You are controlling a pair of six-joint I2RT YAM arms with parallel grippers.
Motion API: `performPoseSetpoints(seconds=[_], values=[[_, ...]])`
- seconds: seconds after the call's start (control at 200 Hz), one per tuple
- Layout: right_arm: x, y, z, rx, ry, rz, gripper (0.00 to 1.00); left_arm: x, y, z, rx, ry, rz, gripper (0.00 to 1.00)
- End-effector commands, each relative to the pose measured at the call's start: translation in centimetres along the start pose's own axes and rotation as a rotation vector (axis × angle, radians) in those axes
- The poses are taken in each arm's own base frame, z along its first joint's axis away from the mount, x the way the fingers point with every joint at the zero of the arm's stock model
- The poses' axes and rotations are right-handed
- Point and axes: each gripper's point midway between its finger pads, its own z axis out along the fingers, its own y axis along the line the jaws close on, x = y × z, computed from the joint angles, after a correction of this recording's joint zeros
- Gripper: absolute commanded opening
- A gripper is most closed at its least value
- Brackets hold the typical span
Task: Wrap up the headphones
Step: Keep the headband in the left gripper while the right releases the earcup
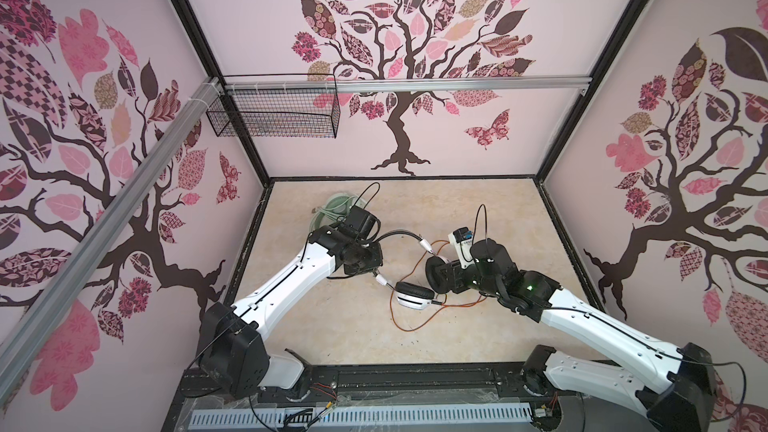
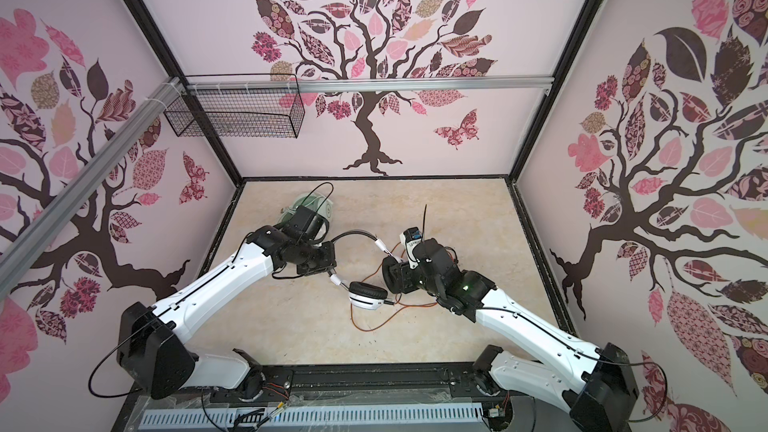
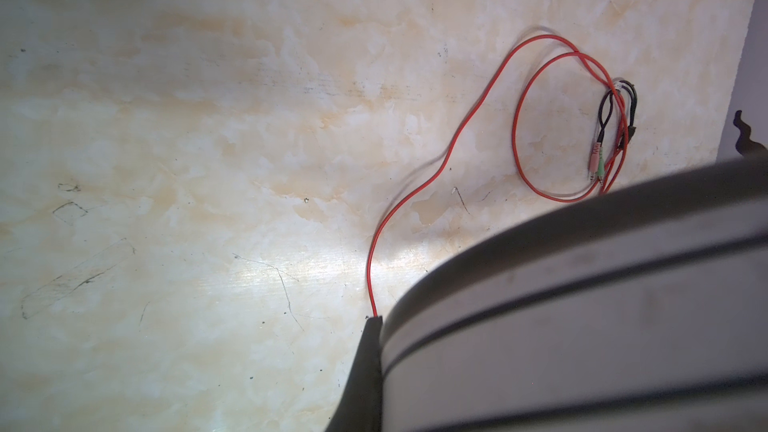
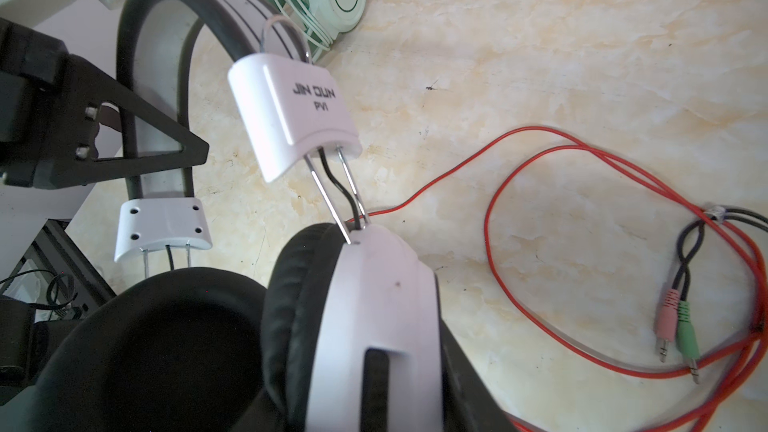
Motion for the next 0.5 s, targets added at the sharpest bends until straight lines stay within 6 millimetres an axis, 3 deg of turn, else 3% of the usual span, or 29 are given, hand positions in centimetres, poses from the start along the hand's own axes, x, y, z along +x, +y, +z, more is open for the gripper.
performPoseSetpoints(seconds=[0.0, 0.125, 0.205, 0.495], values=[[0.1, -1.6, -0.6, 0.067, 0.026, 0.028, 0.34, -2.2, 3.6, -0.2, -0.13, -0.11, -0.138, 0.0], [0.1, -1.2, -0.8, 0.042, 0.016, 0.026, 0.64, -2.3, 3.5, -0.2, -0.132, -0.109, -0.128, 0.0], [-0.2, -0.7, -1.4, 0.016, -0.005, 0.022, 0.78, -2.6, 3.6, -0.3, -0.147, -0.122, -0.118, 0.0], [-1.4, -0.8, -4.7, 0.022, -0.067, 0.019, 0.9, -2.6, 5.6, -1.3, -0.241, -0.146, -0.091, 0.0]])
